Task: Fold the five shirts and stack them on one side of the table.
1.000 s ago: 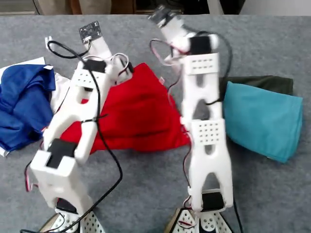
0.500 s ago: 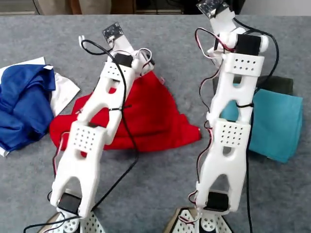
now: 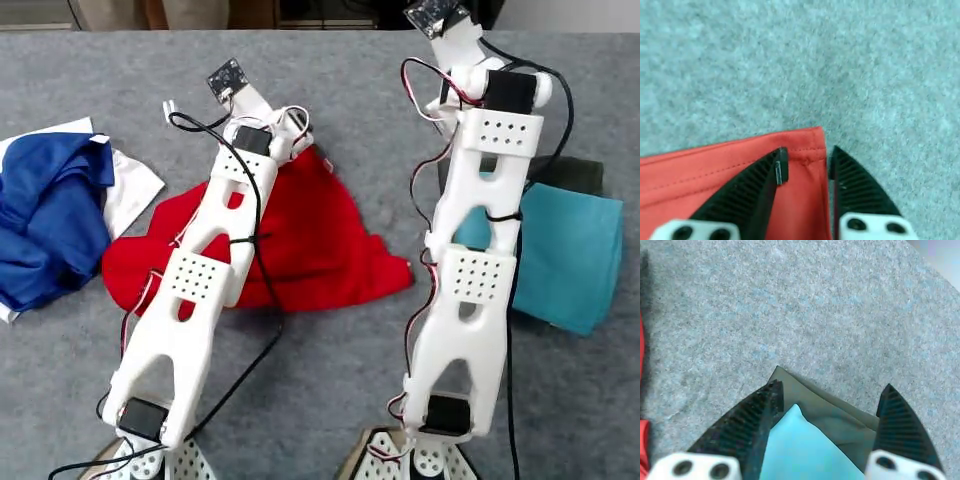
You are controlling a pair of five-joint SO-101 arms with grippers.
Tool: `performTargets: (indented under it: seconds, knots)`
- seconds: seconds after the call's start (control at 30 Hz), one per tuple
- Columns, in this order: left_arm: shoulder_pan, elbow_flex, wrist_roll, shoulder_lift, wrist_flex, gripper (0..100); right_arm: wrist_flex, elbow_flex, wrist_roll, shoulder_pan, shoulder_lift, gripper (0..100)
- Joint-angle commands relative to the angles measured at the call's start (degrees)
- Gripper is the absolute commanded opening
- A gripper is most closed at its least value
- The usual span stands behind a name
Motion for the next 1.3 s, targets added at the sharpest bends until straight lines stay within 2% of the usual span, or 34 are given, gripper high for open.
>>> performTargets:
  seconds: [0.0,0.2,0.37,0.5,0.8,0.9,1.03,1.13,1.27]
  knots:
    - [-1.67,-1.93,0.53,-0.75,3.43,12,0.09,-0.04,0.44,0.04,-4.97,30.7]
    - [-1.85,-2.55,0.53,-1.01,13.80,11,0.09,0.22,0.44,0.13,-4.97,30.7]
    - [-3.52,-7.12,-0.70,-0.75,25.41,2,0.09,0.13,0.44,0.22,-5.05,30.7]
    - [-3.96,-9.49,-0.88,-0.48,36.66,5,0.18,0.13,0.44,0.31,-5.05,30.7]
    - [-6.24,-10.64,-0.70,-1.01,34.99,5,0.35,0.04,0.44,0.04,-5.05,30.7]
    - [-7.56,-12.31,0.53,-1.01,34.81,2,0.62,-0.04,0.00,0.04,-5.41,30.7]
    - [-11.08,-12.13,2.29,-5.41,37.45,2,1.23,0.31,-0.35,-0.75,-7.52,30.7]
    - [-14.24,-12.13,0.88,-10.95,37.45,2,1.32,4.35,-6.15,-1.45,-10.86,30.7]
    - [-18.02,-12.04,0.26,-20.70,37.45,2,1.32,19.12,-11.43,-3.65,-18.77,30.7]
